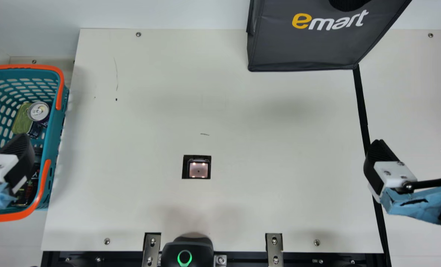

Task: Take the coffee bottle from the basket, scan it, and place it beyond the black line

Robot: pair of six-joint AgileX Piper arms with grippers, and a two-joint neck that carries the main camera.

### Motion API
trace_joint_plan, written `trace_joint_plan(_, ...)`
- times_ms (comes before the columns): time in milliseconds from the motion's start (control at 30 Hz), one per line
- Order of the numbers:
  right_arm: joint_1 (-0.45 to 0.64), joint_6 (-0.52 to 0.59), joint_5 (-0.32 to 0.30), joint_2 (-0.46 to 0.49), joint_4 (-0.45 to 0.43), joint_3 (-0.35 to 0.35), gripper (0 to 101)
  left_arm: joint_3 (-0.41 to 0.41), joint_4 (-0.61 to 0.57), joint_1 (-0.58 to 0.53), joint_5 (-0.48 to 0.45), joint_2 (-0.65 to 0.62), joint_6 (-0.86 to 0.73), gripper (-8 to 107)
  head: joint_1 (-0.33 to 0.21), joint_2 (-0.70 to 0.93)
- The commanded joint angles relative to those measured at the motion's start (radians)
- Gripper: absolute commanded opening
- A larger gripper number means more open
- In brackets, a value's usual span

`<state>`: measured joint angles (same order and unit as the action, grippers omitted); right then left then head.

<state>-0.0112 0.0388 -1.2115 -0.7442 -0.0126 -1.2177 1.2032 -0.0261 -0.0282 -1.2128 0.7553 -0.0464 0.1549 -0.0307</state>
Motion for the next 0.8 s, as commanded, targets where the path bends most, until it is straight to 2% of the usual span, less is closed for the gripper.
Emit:
trace_joint_plan(0, 0.000, 0.000, 0.000, 0.000, 0.000, 0.000, 91, 0.000, 0.000, 0.000, 0.000, 0.000, 0.000, 90, -0.017, 0.026)
trace_joint_plan(467, 0.000, 0.000, 0.000, 0.000, 0.000, 0.000, 91, 0.000, 0.000, 0.000, 0.000, 0.000, 0.000, 90, -0.017, 0.352)
trace_joint_plan(767, 0.000, 0.000, 0.000, 0.000, 0.000, 0.000, 91, 0.000, 0.000, 0.000, 0.000, 0.000, 0.000, 90, -0.017, 0.352)
